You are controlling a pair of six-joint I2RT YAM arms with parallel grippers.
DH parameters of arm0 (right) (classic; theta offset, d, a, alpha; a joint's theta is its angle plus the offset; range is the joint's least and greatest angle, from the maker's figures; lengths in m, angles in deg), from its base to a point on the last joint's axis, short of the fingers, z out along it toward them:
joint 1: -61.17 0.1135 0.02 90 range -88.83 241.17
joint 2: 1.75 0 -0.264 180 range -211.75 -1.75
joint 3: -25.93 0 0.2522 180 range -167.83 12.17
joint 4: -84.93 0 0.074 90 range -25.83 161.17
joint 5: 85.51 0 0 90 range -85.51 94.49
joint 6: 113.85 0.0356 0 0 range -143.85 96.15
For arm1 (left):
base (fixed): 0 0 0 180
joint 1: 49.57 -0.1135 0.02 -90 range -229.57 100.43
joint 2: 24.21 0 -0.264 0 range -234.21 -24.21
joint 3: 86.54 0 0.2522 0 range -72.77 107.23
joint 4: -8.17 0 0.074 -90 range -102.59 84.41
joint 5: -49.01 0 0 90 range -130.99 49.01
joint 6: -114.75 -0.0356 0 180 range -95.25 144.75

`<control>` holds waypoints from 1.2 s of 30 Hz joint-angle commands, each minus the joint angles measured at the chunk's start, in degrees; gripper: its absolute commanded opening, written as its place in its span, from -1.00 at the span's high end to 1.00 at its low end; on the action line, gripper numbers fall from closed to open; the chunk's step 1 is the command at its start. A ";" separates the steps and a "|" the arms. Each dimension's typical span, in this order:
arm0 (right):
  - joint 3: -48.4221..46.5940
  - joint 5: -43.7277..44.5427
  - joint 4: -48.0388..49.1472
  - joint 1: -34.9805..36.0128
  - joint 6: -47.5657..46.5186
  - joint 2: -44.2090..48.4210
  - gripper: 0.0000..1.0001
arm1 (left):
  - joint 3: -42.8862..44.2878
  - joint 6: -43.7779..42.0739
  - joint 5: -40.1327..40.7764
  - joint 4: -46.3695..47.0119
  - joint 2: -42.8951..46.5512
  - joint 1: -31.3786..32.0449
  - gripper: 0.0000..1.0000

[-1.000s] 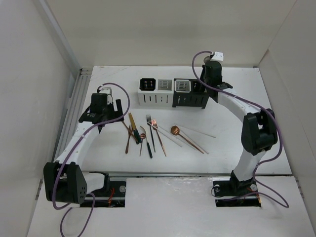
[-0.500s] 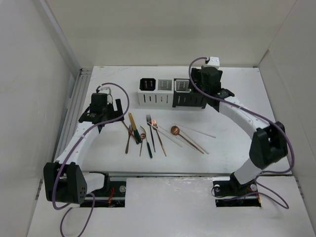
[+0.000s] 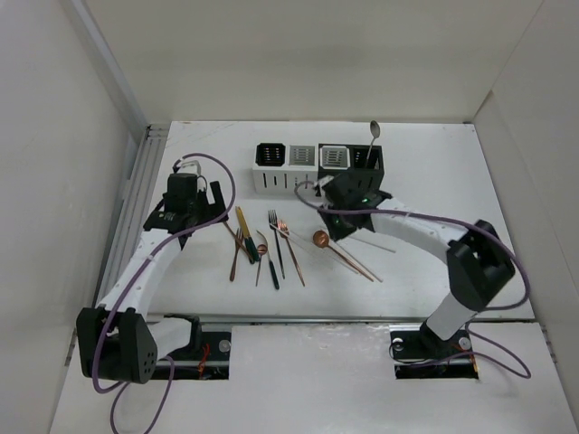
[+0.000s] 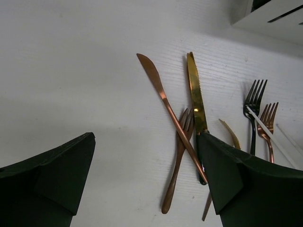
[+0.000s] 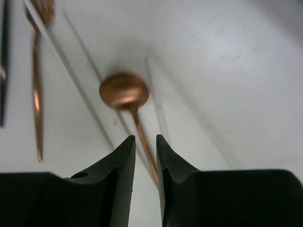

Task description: Sort the eating utensils into containers

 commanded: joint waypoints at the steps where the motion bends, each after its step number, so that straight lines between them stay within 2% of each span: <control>1: 2.43 -4.47 -5.46 2.43 0.48 -3.60 0.40 | -0.46 1.11 0.36 0.80 2.78 1.95 -0.81; 8: 1.91 -4.91 -0.97 3.93 0.48 -9.41 0.42 | -0.99 1.11 0.36 0.81 5.06 3.10 -0.83; 14: 1.91 -2.54 -2.19 4.45 1.62 -11.87 0.48 | -1.51 1.64 0.88 0.81 6.65 3.10 -0.83; 21: 0.86 -2.01 -3.96 4.45 1.62 -4.16 0.48 | -1.51 1.64 0.88 1.34 6.65 3.10 -0.83; 24: 0.86 -0.60 -3.43 4.45 1.62 -3.52 0.46 | -2.04 1.64 0.88 1.34 6.65 3.10 -0.83; 28: 0.86 -0.60 -3.43 4.45 1.62 -8.60 0.46 | -2.04 1.64 0.88 1.34 6.65 3.10 -0.83; 36: 1.38 1.16 -2.37 4.45 1.62 -12.93 0.48 | -2.04 2.17 0.88 1.34 7.18 3.10 -0.83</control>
